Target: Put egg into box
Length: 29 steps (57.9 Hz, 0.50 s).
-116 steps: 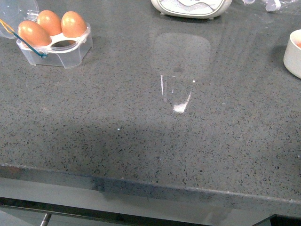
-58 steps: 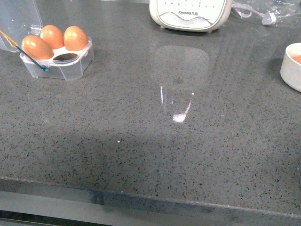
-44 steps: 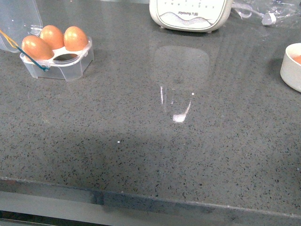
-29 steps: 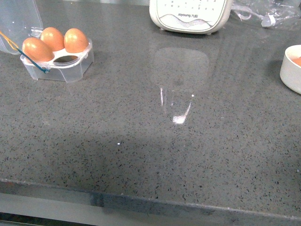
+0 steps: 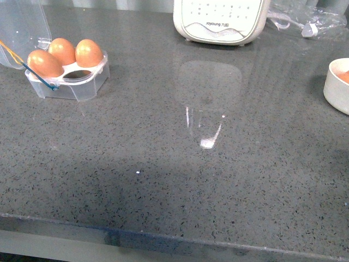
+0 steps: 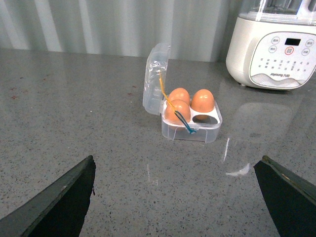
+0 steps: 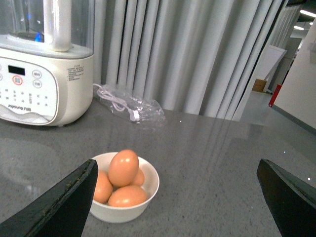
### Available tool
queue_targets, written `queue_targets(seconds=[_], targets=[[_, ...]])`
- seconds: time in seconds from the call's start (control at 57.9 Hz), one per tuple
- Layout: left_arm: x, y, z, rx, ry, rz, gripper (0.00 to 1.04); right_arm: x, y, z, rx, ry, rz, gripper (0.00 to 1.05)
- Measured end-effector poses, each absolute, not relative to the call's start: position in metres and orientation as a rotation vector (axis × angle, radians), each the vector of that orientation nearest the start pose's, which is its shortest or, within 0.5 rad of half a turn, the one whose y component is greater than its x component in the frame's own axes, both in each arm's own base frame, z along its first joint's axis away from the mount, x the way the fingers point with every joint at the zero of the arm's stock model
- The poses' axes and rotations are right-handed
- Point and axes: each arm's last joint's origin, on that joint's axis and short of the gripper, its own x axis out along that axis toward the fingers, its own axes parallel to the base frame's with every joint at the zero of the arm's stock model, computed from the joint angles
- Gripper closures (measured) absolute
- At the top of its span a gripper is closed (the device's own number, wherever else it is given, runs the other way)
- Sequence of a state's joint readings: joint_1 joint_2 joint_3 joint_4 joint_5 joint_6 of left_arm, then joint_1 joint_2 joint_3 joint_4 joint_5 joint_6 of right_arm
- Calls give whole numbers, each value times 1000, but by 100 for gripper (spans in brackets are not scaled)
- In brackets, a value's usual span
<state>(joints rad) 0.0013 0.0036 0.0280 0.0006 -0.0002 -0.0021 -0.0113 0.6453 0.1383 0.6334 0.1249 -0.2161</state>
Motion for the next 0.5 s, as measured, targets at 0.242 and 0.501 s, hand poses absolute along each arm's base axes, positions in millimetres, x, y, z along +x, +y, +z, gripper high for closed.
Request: queue_targets(seconds=[0.242,0.501], targets=[[96,0,173,-2,-25,1,7,227,-26,232,-42,20,-110,7],[96,0,173,-2,-25,1,7,289,-30,239,39,217,-73,7]])
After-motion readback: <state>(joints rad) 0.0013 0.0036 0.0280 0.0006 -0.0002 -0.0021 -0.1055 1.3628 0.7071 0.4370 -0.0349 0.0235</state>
